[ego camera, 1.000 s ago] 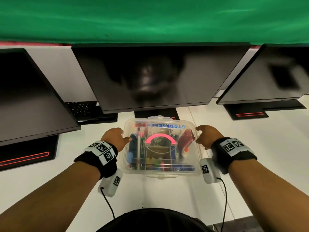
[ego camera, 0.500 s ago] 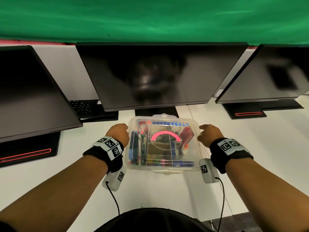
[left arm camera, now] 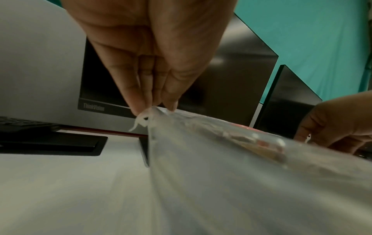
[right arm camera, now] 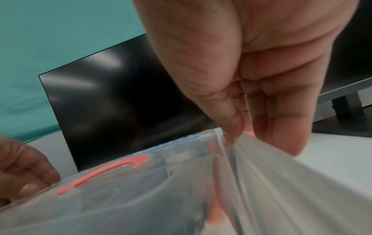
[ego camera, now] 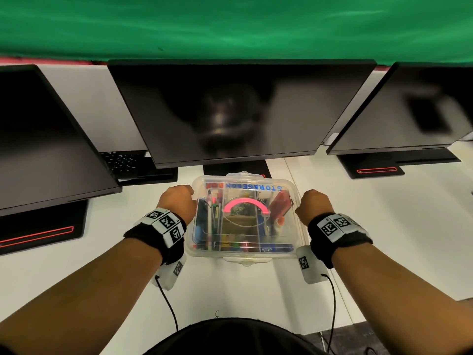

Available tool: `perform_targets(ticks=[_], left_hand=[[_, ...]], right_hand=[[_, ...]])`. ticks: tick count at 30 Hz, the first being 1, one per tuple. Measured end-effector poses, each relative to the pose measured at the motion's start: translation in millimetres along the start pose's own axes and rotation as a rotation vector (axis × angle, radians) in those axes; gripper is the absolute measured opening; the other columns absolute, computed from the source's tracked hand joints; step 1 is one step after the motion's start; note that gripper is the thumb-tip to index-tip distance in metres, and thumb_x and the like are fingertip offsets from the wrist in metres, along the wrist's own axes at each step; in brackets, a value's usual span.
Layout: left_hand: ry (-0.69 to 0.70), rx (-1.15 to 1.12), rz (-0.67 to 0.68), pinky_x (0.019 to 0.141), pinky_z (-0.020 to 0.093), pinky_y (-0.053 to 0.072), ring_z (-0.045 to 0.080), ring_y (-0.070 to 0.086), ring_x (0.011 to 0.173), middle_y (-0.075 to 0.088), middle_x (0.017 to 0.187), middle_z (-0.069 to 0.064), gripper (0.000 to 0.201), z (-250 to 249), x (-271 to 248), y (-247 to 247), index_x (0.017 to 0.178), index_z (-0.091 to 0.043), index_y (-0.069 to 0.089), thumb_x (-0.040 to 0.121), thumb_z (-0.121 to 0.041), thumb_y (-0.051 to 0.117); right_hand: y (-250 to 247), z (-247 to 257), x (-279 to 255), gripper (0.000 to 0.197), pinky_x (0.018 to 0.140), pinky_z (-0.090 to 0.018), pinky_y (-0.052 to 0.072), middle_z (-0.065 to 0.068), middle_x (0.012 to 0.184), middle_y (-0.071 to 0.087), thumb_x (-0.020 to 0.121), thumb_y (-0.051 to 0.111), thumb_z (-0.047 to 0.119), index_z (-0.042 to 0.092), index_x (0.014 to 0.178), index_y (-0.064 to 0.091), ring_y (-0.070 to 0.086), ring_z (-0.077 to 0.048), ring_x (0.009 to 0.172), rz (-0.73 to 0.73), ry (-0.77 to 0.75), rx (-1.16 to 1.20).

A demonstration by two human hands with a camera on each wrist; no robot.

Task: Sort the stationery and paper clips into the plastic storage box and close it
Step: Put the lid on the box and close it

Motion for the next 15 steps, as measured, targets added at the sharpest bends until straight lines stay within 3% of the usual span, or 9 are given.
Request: perform_targets(ticks=[6,8,10,12,13,15], left_hand=[[-0.061,-0.106,0.096,0.087,0.033,0.047,0.029,0.059,0.108,0.063,0.116,0.012,0.044,10.7,5.9,2.4,0.121,-0.013,0.048,0.082,-0.021,0.067],[-0.041,-0.054,0.128,0.089,0.035,0.047,0.031,0.057,0.112,0.058,0.121,0.014,0.052,5.9,5.3,0.2,0.128,-0.012,0.042,0.082,-0.017,0.065],[0.074,0.052,0.084,0.093,0.038,0.047,0.032,0.051,0.116,0.05,0.125,0.014,0.051,-13.4,6.7,-8.8,0.129,-0.013,0.041,0.082,-0.017,0.061],[0.258,0.137,0.034,0.098,0.04,0.045,0.029,0.047,0.12,0.047,0.125,0.008,0.045,-47.2,8.3,-16.0,0.125,-0.016,0.046,0.083,-0.024,0.059],[0.332,0.153,0.039,0.1,0.04,0.044,0.027,0.046,0.121,0.048,0.125,0.006,0.043,-64.5,8.6,-16.3,0.124,-0.017,0.047,0.083,-0.028,0.057],[0.426,0.155,0.094,0.104,0.04,0.041,0.024,0.044,0.124,0.047,0.13,0.005,0.047,-93.9,10.6,-9.8,0.128,-0.016,0.046,0.084,-0.032,0.056]], right_hand=[[-2.8,-3.4,4.3,0.033,0.093,-0.033,0.051,-0.014,0.116,0.066,0.086,0.063,0.017,0.003,0.115,0.061,0.065,-0.031,0.102,0.061,-0.031,0.117],[-6.5,1.3,-2.8,0.04,0.096,-0.031,0.046,-0.015,0.123,0.062,0.087,0.062,0.021,0.005,0.123,0.054,0.06,-0.031,0.112,0.036,-0.08,0.137],[-6.2,16.4,-16.8,0.054,0.1,-0.032,0.042,-0.013,0.131,0.056,0.085,0.065,0.033,0.01,0.131,0.048,0.052,-0.029,0.121,0.016,-0.199,0.138],[4.2,40.6,-38.8,0.072,0.112,-0.04,0.034,-0.006,0.145,0.04,0.075,0.066,0.056,0.02,0.134,0.046,0.035,-0.028,0.136,0.061,-0.39,0.097],[12.6,53.8,-52.9,0.081,0.117,-0.047,0.024,-0.002,0.154,0.024,0.07,0.063,0.065,0.026,0.138,0.041,0.018,-0.027,0.144,0.11,-0.495,0.051],[32.9,71.7,-77.2,0.103,0.116,-0.059,0.005,0.004,0.159,-0.003,0.067,0.058,0.073,0.031,0.149,0.013,-0.009,-0.026,0.147,0.208,-0.62,-0.044]])
Point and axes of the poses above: each hand's wrist, its own x-axis towards the middle knuckle, its own y-axis out of the palm, z = x × y, the point moved 10 cm from there along x, towards the middle knuckle
